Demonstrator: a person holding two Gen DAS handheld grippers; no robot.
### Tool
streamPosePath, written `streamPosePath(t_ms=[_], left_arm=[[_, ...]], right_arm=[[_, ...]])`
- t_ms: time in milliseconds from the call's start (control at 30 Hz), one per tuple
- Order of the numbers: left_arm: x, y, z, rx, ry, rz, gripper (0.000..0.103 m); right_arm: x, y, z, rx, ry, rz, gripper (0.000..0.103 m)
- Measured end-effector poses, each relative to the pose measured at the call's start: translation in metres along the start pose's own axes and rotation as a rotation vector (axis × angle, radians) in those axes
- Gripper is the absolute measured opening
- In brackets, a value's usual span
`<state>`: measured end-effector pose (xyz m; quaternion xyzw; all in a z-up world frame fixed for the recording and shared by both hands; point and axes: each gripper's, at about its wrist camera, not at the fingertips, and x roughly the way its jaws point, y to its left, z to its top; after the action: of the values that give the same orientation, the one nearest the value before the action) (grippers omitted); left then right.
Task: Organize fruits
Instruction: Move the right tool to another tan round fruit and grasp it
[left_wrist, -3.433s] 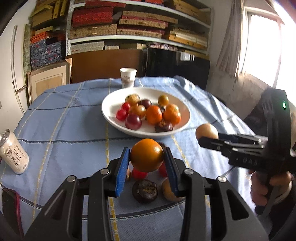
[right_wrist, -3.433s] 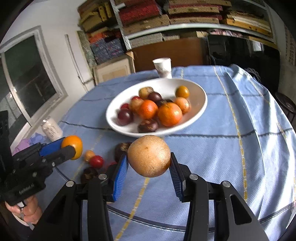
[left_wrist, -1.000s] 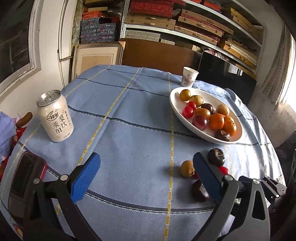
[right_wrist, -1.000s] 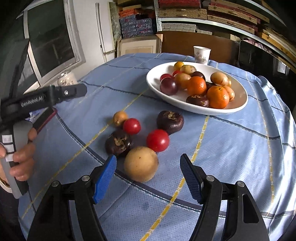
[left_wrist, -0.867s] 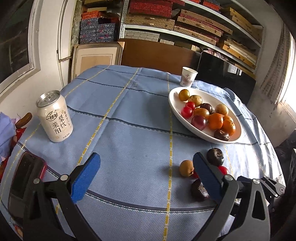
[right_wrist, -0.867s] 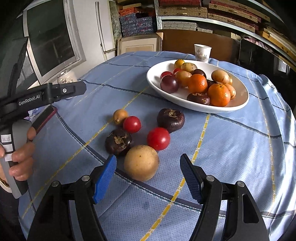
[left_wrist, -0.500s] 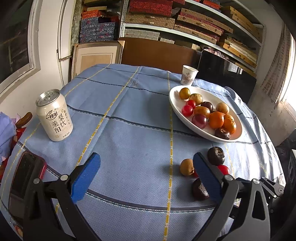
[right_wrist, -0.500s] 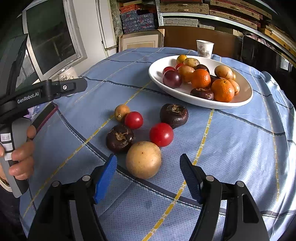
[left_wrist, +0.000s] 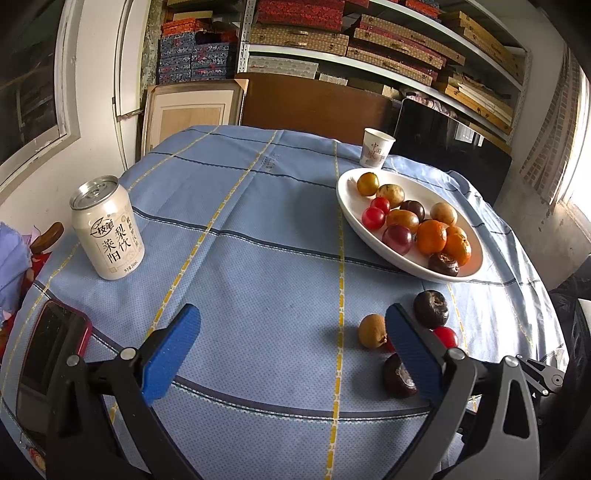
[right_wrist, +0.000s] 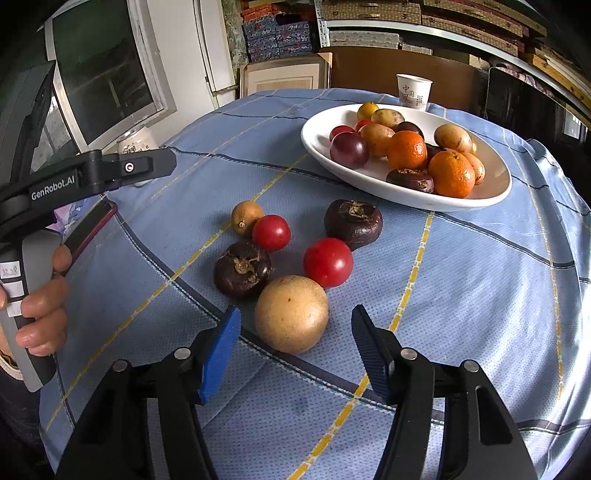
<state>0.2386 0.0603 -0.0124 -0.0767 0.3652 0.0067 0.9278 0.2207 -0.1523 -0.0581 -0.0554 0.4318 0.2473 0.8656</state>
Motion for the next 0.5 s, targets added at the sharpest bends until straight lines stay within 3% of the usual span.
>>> streamPosePath(t_ms=[500], left_arm=[[0.0014,-0.0003,-0.002,-0.004,0.003,0.003,0.098]], right_arm=[[0.0074,0.0071,-0.0011,-0.026,0.023,-0.004,0.048]])
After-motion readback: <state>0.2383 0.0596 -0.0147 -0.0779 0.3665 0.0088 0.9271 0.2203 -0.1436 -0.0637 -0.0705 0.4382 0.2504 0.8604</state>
